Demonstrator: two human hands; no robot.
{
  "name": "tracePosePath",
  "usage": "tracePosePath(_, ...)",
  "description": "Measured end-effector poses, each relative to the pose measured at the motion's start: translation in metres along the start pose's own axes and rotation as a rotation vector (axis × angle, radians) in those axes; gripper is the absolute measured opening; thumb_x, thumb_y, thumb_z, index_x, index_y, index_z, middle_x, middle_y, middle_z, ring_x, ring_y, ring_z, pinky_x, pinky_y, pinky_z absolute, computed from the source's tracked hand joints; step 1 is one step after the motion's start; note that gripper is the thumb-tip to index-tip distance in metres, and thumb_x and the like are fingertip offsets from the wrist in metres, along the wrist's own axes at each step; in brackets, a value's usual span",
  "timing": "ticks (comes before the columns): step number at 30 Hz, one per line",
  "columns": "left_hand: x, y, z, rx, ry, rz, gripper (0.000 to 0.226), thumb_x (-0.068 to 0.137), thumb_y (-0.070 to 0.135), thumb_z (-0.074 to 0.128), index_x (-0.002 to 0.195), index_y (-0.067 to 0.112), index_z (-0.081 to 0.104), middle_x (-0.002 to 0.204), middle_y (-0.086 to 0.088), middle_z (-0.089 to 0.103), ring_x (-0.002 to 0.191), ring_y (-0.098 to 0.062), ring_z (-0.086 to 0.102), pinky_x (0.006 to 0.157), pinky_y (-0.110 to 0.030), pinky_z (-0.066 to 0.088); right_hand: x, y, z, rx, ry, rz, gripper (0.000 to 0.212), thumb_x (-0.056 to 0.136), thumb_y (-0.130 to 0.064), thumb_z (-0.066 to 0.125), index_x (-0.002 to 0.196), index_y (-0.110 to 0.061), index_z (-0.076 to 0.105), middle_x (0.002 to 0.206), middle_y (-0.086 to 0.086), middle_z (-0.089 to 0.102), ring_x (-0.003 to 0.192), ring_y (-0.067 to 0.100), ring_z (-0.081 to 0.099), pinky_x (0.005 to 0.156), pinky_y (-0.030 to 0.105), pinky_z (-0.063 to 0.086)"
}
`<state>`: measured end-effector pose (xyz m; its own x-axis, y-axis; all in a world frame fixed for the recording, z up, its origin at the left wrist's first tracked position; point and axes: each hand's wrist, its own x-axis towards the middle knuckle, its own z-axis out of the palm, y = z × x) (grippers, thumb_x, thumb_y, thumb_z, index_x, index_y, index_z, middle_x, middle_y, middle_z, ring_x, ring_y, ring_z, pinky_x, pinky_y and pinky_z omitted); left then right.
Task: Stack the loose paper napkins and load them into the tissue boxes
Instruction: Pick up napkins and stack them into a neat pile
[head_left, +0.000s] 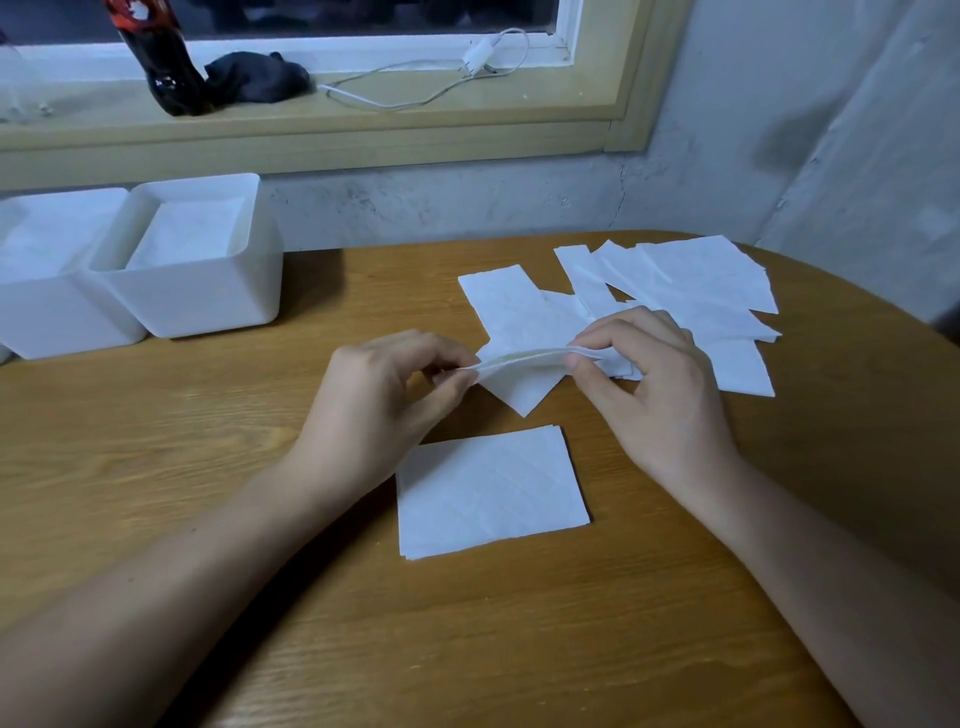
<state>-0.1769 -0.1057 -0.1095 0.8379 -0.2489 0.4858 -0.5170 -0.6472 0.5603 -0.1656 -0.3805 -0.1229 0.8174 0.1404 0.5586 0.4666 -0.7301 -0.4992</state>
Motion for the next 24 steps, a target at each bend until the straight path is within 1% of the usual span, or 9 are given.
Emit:
tracePosePath(4,0.001,0.004,-0.005,-0.15,0.006,-0.172,0.006,0.099,0.027,0.079,0.097,0.031,0.084,0.092,0.012,0.079,0.075,-0.003,0.061,0.069,-0.011,0.039,0.0,0.0,0.0,-0.001,-0.023,0.012,0.008,0.098,-0.028,0.075,0.104,-0.022,0.078,0.107,-0.011,0.07,0.108,0.015,0.062,0.094,0.046,0.049)
tracePosePath(6,0.003,0.003,-0.006,-0.223,0.004,-0.253,0.007,0.1,0.03,0.077,0.096,0.031,0.084,0.094,0.009,0.079,0.069,-0.009,0.057,0.067,-0.029,0.046,0.0,-0.002,-0.001,0.022,-0.043,0.051,0.021,0.097,-0.038,0.076,0.112,-0.024,0.076,0.113,-0.014,0.069,0.113,0.012,0.061,0.097,0.043,0.049)
tracePosePath(7,0.004,0.003,-0.006,-0.27,0.015,-0.289,0.007,0.1,0.031,0.078,0.097,0.03,0.084,0.094,0.007,0.078,0.069,-0.019,0.056,0.068,-0.039,0.048,-0.001,-0.003,-0.001,0.04,-0.054,0.074,0.026,0.097,-0.044,0.075,0.115,-0.025,0.076,0.115,-0.017,0.069,0.115,0.01,0.061,0.099,0.041,0.048)
tracePosePath(9,0.007,0.003,-0.009,-0.325,0.046,-0.311,0.007,0.099,0.03,0.078,0.096,0.029,0.083,0.094,0.001,0.075,0.076,-0.031,0.057,0.069,-0.047,0.048,-0.001,-0.007,-0.003,0.075,-0.073,0.102,0.031,0.098,-0.05,0.071,0.117,-0.026,0.075,0.116,-0.019,0.068,0.117,0.007,0.06,0.101,0.041,0.049)
tracePosePath(13,0.012,0.002,-0.016,-0.336,0.051,-0.279,0.01,0.1,0.025,0.076,0.092,0.029,0.081,0.095,0.002,0.074,0.074,-0.011,0.057,0.067,-0.037,0.043,-0.002,-0.009,-0.003,0.13,-0.084,0.117,0.027,0.102,-0.049,0.066,0.113,-0.026,0.076,0.114,-0.02,0.069,0.116,0.008,0.062,0.1,0.047,0.05)
tracePosePath(16,0.011,0.005,-0.017,-0.357,0.042,-0.287,0.011,0.101,0.023,0.075,0.092,0.027,0.079,0.098,0.005,0.077,0.085,-0.026,0.065,0.071,-0.041,0.048,-0.003,-0.008,0.0,0.148,-0.088,0.135,0.02,0.103,-0.042,0.067,0.106,-0.024,0.076,0.108,-0.021,0.069,0.111,0.008,0.063,0.097,0.049,0.051)
tracePosePath(18,0.012,0.008,-0.019,-0.378,0.042,-0.281,0.012,0.102,0.021,0.074,0.092,0.026,0.078,0.096,0.006,0.077,0.085,-0.021,0.066,0.074,-0.038,0.049,-0.003,-0.008,-0.001,0.178,-0.086,0.149,0.017,0.104,-0.035,0.067,0.103,-0.021,0.076,0.103,-0.018,0.07,0.107,0.009,0.065,0.094,0.049,0.053)
tracePosePath(22,0.018,0.015,-0.033,-0.373,0.007,-0.27,0.01,0.102,0.022,0.074,0.094,0.023,0.08,0.091,0.006,0.079,0.085,-0.026,0.068,0.076,-0.032,0.051,-0.003,-0.016,-0.012,0.37,-0.148,0.234,0.014,0.105,-0.028,0.068,0.096,-0.018,0.073,0.087,-0.004,0.07,0.087,0.019,0.065,0.082,0.039,0.055)
tracePosePath(24,0.022,0.017,-0.043,-0.374,-0.048,-0.315,0.012,0.101,0.021,0.076,0.091,0.022,0.081,0.08,0.01,0.075,0.07,-0.009,0.06,0.07,-0.02,0.045,-0.002,-0.021,-0.021,0.469,-0.183,0.282,0.018,0.104,-0.021,0.069,0.087,-0.014,0.068,0.076,0.011,0.064,0.074,0.032,0.058,0.072,0.037,0.049)
